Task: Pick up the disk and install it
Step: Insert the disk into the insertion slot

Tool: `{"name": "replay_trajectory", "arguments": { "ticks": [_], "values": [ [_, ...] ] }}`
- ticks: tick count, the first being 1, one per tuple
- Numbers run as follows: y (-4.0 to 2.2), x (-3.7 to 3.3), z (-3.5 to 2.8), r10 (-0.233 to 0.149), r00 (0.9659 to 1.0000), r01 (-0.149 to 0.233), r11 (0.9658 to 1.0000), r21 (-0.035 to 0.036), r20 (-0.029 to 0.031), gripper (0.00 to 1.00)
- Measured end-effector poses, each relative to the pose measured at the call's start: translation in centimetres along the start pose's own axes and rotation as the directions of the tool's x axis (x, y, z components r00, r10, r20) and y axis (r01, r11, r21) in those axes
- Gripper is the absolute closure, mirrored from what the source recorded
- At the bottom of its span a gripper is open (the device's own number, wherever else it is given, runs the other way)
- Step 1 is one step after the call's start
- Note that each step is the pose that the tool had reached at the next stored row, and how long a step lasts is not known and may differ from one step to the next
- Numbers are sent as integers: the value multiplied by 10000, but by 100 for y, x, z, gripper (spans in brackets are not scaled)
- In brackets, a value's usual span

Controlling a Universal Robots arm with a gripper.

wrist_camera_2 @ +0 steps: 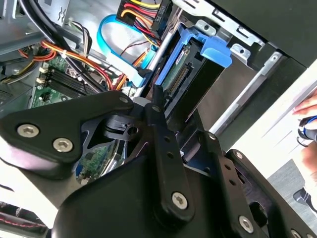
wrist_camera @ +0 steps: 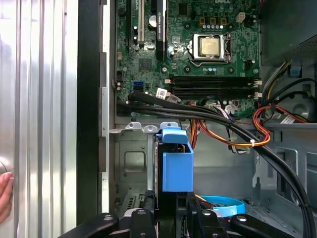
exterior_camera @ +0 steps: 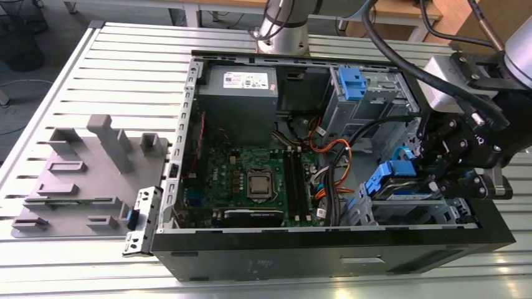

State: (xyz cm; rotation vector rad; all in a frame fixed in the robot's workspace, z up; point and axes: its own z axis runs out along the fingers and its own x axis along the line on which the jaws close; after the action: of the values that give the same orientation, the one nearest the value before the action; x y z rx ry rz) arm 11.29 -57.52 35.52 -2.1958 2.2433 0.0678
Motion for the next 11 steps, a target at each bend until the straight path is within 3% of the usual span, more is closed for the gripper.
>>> {"name": "replay_trajectory", "arguments": {
  "ticks": [2,11],
  "values": [
    [-1,1,28,0,10000,0,10000,0,-3,65],
    [-1,1,31,0,10000,0,10000,0,-7,65]
  ]
}}
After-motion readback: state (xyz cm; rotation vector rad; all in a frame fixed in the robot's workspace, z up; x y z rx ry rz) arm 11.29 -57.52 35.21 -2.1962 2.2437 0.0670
